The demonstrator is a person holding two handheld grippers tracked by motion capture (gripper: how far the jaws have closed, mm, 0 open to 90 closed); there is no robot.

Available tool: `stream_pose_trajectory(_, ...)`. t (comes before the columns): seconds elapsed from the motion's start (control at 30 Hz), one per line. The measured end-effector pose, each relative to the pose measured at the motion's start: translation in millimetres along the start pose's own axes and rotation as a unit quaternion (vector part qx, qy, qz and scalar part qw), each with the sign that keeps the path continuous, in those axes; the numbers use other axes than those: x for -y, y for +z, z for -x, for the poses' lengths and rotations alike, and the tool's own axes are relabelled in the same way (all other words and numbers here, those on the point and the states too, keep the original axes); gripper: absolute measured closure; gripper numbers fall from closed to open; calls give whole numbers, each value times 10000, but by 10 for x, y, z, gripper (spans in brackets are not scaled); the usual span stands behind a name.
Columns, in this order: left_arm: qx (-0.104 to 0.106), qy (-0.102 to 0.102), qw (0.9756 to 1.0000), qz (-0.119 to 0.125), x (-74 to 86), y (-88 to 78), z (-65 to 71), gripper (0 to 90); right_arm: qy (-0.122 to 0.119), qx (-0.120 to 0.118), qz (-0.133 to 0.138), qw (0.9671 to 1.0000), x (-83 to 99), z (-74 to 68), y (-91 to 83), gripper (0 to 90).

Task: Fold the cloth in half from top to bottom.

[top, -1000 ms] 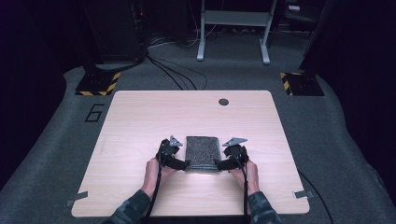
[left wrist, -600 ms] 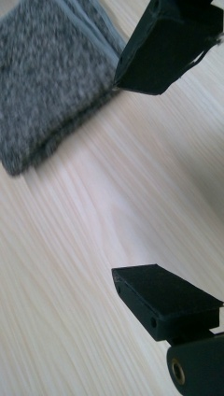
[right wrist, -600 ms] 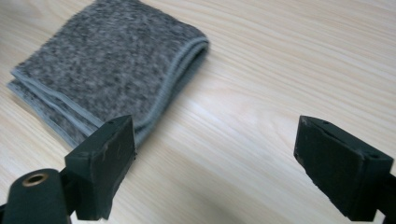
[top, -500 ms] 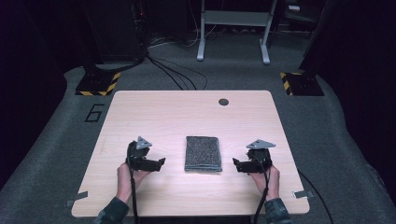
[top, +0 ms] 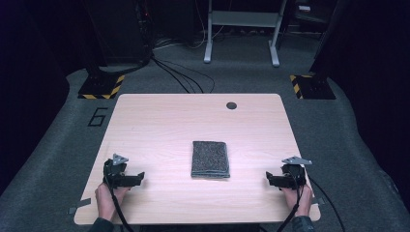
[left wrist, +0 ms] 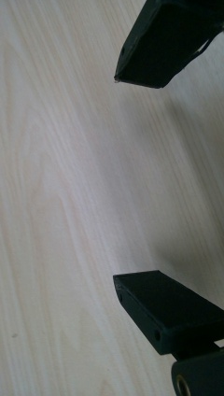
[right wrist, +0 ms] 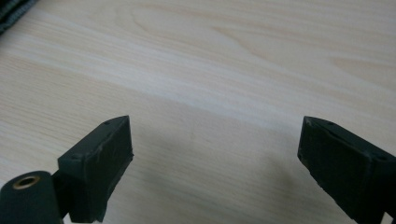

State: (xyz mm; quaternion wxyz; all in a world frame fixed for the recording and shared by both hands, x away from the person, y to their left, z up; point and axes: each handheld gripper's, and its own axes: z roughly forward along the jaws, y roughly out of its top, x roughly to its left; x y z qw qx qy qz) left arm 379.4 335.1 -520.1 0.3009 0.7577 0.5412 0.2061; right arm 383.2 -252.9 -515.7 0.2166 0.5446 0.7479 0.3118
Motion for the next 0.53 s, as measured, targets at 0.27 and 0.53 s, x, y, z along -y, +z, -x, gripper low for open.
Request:
stream_pose_trajectory(0.27,-140,-23,9998,160,90,36,-8,16,22,125,95,9999,117,65,34,82)
stream_pose_trajectory(0.53,-218,-84,9992,325,131,43,-21,3,28,141,214,9997,146,65,41,71)
